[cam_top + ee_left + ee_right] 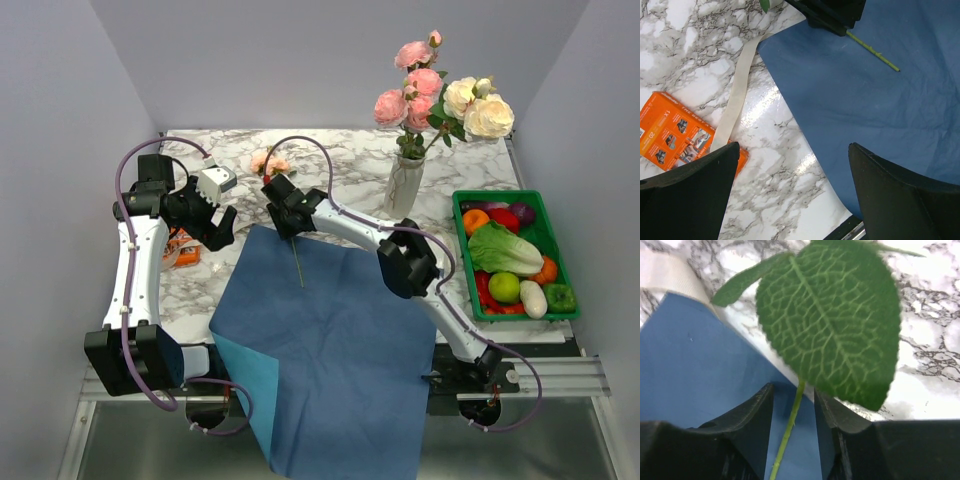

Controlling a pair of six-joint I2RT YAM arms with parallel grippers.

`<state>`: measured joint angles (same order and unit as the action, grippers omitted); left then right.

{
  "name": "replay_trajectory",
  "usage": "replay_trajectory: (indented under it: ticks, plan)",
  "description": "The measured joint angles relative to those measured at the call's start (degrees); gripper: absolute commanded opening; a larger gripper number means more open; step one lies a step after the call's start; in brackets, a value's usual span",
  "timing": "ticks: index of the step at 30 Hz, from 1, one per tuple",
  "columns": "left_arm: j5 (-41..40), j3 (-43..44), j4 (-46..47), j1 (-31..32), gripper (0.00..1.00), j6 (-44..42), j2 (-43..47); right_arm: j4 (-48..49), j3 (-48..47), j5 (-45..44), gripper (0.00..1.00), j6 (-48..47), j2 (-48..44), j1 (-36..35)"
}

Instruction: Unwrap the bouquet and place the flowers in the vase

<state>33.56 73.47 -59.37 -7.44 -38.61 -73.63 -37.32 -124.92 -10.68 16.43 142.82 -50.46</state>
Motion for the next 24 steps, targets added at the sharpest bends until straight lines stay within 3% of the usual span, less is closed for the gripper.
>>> replay_trajectory:
  ticks: [3, 7, 8, 17, 24]
  plan:
    - [0.00, 0.00, 0.00, 0.00, 0.99, -0.02, 0.00, -0.61, -2.34, 0.00, 0.31, 0.15, 1.22, 0.31]
    - [0.00, 0.00, -0.02, 0.00, 0.99, -0.22, 0.00, -1.55, -3.43, 0.02, 0.03, 0.50, 1.88, 0.48]
    - [0.00, 0.00, -0.04, 0.00, 0.99, -0.20, 0.00, -1.57, -3.43, 0.04, 0.01, 0.70, 1.88, 0.59]
    - [0.00, 0.00, -0.17, -0.09, 0.99, -0.46, 0.46, -0.70, 2.10, 0.00, 0.01, 1.14, -2.21, 0.61]
    - [0.02, 0.00, -0.35, -0.13, 0.99, -0.59, 1.88, 1.88, 5.29, -1.09, 0.01, -0.11, -14.51, 0.68]
